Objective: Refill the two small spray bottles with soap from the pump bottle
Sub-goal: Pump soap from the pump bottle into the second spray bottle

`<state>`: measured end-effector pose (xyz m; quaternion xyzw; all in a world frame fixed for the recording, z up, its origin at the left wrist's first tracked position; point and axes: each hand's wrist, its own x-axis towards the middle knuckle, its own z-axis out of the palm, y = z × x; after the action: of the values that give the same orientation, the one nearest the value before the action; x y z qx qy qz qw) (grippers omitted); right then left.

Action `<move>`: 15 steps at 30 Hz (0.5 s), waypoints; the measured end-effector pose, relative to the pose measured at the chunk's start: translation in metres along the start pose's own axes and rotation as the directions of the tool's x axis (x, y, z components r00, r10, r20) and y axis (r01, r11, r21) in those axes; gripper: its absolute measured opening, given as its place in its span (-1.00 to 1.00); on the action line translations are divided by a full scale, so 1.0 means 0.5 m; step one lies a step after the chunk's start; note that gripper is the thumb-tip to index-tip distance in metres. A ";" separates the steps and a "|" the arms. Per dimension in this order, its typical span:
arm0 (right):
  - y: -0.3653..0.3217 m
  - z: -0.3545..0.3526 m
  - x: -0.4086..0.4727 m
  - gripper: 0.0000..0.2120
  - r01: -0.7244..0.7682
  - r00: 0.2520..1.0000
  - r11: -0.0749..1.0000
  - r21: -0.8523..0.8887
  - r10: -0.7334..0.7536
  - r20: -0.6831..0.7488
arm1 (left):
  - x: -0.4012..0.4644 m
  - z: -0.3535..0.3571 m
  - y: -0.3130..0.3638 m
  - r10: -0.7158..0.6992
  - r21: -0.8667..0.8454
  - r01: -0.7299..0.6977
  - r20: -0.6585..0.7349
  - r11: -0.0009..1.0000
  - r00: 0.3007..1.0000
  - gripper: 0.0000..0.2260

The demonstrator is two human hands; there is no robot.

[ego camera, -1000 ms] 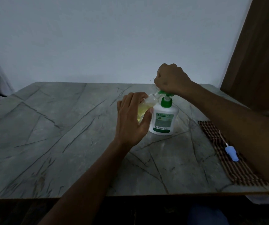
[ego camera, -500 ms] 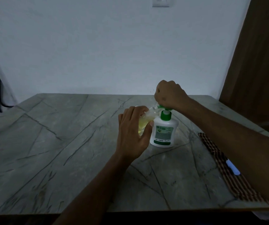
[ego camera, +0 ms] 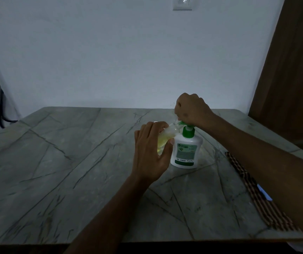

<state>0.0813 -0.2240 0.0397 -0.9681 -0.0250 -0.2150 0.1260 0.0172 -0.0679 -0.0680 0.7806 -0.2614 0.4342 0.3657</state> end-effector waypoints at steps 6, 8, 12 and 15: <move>0.004 -0.007 0.001 -0.87 0.037 0.999 0.999 -0.039 -0.037 0.003 | -0.001 0.000 -0.001 0.001 -0.005 -0.001 0.011 1.000 1.000 -0.68; 0.006 -0.014 0.007 -0.85 0.058 0.998 0.997 -0.044 -0.058 -0.014 | -0.001 0.000 0.000 -0.002 -0.006 0.003 0.012 1.000 1.000 -0.67; 0.003 -0.006 0.006 -0.87 0.039 0.999 0.999 0.021 -0.040 0.014 | -0.001 0.002 -0.003 -0.005 -0.012 0.005 0.013 1.000 1.000 -0.66; 0.001 0.003 0.002 -0.88 0.023 0.999 0.999 0.038 -0.024 0.023 | -0.002 0.002 -0.005 -0.007 -0.006 0.007 0.013 1.000 1.000 -0.69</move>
<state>0.0828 -0.2241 0.0388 -0.9677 -0.0418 -0.2048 0.1413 0.0188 -0.0672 -0.0702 0.7833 -0.2624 0.4271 0.3677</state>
